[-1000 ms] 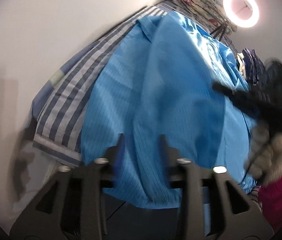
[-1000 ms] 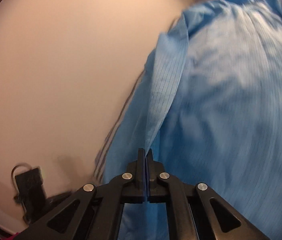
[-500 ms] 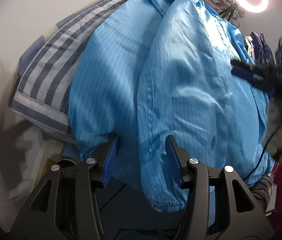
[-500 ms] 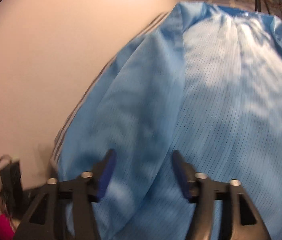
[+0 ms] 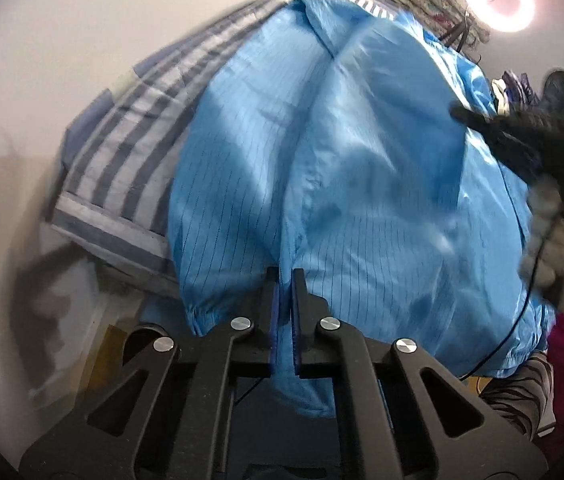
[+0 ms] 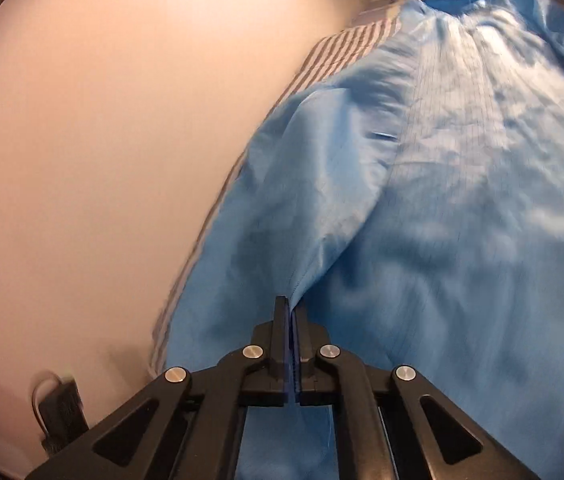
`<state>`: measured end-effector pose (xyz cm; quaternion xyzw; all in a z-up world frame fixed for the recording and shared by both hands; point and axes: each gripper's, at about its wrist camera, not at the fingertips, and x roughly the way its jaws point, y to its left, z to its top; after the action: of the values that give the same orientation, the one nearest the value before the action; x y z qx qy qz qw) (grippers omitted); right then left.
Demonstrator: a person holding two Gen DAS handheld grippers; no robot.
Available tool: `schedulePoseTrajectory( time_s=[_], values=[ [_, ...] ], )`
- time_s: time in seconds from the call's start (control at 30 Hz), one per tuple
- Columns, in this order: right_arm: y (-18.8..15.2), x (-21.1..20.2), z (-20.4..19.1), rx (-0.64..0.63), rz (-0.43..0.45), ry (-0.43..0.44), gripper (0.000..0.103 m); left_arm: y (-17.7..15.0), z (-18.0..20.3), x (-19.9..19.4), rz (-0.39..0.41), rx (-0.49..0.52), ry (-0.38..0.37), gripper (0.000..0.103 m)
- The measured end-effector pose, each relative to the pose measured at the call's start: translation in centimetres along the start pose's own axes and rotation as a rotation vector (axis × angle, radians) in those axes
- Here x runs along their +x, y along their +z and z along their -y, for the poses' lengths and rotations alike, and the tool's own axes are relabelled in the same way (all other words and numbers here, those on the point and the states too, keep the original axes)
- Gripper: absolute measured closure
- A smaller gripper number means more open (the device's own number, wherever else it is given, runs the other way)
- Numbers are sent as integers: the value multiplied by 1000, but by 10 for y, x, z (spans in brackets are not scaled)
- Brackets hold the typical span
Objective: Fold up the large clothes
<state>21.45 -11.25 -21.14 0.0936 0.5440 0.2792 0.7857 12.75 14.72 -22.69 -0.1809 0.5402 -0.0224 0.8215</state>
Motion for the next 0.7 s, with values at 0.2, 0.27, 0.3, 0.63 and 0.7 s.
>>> schedulePoseTrajectory(
  time_s=[0.2, 0.27, 0.3, 0.63, 0.7],
  values=[
    [15, -33, -10, -117, 18, -183, 57, -8, -11, -18, 56, -57, -12, 100],
    [36, -36, -20, -149, 52, -163, 57, -12, -17, -22, 66, -69, -20, 100],
    [48, -25, -27, -168, 61, -158, 57, -14, -19, -23, 68, -78, -23, 100],
    [137, 73, -111, -340, 18, -141, 57, -21, -22, -23, 78, -116, -39, 100],
    [149, 99, -119, -336, -3, -153, 57, -21, -25, -25, 85, -125, -35, 100]
  ],
)
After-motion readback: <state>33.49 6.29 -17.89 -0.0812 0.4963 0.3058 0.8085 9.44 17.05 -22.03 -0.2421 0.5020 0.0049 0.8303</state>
